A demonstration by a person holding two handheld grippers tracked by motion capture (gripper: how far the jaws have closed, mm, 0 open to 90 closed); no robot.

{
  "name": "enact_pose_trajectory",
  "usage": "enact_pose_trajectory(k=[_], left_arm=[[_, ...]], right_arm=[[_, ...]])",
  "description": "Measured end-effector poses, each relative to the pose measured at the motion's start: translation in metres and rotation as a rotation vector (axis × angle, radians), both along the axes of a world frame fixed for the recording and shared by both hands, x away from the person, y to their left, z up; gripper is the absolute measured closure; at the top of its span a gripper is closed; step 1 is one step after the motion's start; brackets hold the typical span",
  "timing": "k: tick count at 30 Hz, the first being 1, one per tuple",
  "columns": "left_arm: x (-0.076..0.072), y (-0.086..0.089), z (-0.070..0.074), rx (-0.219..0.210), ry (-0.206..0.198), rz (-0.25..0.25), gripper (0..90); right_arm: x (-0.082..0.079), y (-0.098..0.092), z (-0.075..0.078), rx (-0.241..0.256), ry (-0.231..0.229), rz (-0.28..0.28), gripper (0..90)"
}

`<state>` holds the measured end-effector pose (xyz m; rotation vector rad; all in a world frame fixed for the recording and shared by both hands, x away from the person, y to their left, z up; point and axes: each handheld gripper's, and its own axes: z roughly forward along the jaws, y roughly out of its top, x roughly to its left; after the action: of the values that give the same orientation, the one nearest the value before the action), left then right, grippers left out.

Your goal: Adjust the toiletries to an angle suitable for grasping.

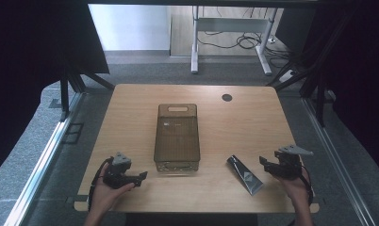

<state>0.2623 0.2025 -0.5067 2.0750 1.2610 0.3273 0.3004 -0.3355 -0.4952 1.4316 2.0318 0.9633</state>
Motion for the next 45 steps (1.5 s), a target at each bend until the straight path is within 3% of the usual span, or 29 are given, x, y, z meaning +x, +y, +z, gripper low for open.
enact_pose_trajectory(k=[5,11,14,29,34,39,41,45], left_arm=[[0.002,0.001,0.002,-0.008,-0.006,-0.006,23.0],[0.004,0.005,0.007,-0.047,-0.012,0.0,23.6],[0.005,0.007,0.009,-0.045,-0.028,-0.004,24.1],[0.009,-0.001,0.009,-0.04,-0.031,-0.03,25.0],[0.007,0.001,0.011,-0.047,-0.036,-0.03,25.1],[0.007,0.002,0.013,-0.057,-0.038,-0.035,25.1],[0.006,0.003,0.014,-0.06,-0.042,-0.043,25.0],[0.005,0.004,0.016,-0.065,-0.046,-0.048,25.0]], right_arm=[[-0.001,-0.004,0.0,0.014,0.011,-0.007,35.5],[-0.003,-0.007,-0.002,0.006,0.018,-0.004,39.0],[-0.005,-0.006,-0.002,0.018,0.019,0.008,40.6],[-0.009,-0.006,0.001,0.025,0.039,0.035,49.0],[-0.006,-0.002,0.009,0.0,0.066,0.069,56.4],[0.003,0.006,0.027,-0.063,0.124,0.12,70.1],[0.007,0.015,0.041,-0.102,0.165,0.174,78.2],[0.01,0.027,0.053,-0.133,0.197,0.226,83.0]])
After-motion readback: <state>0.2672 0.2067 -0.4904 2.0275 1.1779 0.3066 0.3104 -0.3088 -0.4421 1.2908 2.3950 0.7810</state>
